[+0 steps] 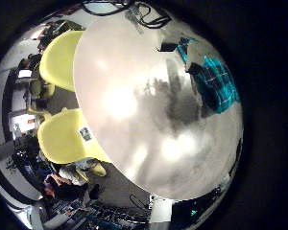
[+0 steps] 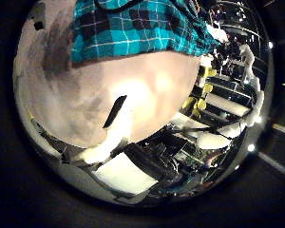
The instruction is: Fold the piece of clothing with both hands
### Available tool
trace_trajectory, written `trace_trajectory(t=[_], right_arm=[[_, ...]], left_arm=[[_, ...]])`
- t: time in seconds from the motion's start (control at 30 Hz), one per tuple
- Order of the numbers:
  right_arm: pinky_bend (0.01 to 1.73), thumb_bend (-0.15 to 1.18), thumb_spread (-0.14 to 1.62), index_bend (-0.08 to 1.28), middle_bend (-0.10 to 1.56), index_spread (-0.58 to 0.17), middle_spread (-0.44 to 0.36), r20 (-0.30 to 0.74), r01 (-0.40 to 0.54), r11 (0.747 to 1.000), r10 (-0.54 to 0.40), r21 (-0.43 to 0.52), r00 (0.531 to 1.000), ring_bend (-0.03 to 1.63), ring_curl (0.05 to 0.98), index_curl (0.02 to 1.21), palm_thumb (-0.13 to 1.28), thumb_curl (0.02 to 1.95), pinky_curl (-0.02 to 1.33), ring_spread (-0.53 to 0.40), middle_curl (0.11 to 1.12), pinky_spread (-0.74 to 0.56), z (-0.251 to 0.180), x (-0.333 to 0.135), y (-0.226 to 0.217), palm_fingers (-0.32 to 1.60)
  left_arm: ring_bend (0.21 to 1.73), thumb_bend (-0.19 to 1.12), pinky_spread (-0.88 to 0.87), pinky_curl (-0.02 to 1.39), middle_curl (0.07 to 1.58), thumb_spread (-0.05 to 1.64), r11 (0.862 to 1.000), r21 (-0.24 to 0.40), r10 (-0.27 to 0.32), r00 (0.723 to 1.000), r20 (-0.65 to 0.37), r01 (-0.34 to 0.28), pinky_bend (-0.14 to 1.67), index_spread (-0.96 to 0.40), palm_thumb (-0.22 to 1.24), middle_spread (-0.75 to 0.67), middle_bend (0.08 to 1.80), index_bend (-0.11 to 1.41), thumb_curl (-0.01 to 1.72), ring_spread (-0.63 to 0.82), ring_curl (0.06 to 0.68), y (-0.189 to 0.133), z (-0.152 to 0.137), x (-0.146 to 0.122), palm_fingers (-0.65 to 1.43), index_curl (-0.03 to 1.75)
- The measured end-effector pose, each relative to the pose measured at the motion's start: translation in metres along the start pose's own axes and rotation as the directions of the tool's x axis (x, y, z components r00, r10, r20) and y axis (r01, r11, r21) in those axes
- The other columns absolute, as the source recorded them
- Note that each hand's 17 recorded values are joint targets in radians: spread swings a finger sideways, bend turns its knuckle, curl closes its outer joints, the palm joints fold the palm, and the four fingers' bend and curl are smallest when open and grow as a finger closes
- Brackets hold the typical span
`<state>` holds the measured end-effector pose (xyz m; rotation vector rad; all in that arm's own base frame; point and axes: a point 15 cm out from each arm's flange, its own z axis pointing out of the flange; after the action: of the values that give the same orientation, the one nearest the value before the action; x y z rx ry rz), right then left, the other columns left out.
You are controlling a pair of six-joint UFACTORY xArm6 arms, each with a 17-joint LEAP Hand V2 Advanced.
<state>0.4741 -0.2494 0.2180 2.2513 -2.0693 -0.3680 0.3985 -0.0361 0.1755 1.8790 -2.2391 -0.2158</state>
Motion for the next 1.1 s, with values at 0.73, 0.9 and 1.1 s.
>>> trace_trajectory(t=[0.73,0.9,1.1], right_arm=[[1.13,0.0,1.23,1.03,1.28,-0.31,-0.162,0.001,0.152,0.978,-0.154,0.142,0.988,1.38,0.742,0.89,1.02,0.55,1.13,-0.236,0.84,-0.23,-0.085,-0.115,-0.02,1.02],[1.13,0.0,1.23,1.03,1.27,-0.307,-0.162,-0.063,0.354,0.923,-0.348,0.151,0.935,1.37,0.753,0.89,1.04,0.58,1.15,-0.237,0.84,-0.23,-0.11,-0.248,-0.035,1.05],[1.13,-0.01,1.22,1.03,1.26,-0.302,-0.161,-0.109,0.538,0.834,-0.528,0.121,0.843,1.36,0.768,0.89,1.05,0.61,1.17,-0.238,0.84,-0.24,-0.094,-0.405,-0.035,1.07]], left_arm=[[0.76,-0.01,0.1,0.39,0.39,1.18,1.0,0.009,-0.008,0.999,-0.044,0.009,0.43,-0.04,0.43,0.05,0.21,0.15,0.29,0.03,0.245,-0.009,0.015,-0.005,0.25,0.34],[0.89,-0.01,-0.15,0.41,0.43,1.19,0.999,0.037,-0.002,0.998,-0.065,0.004,0.56,-0.09,0.45,-0.1,0.34,0.13,0.3,-0.2,0.277,0.016,-0.011,-0.022,0.54,0.3],[0.97,0.01,-0.35,0.46,0.53,1.21,0.997,0.056,-0.053,0.993,-0.103,0.059,0.65,-0.17,0.55,-0.23,0.46,0.2,0.33,-0.36,0.336,0.071,-0.033,-0.057,0.63,0.34]])
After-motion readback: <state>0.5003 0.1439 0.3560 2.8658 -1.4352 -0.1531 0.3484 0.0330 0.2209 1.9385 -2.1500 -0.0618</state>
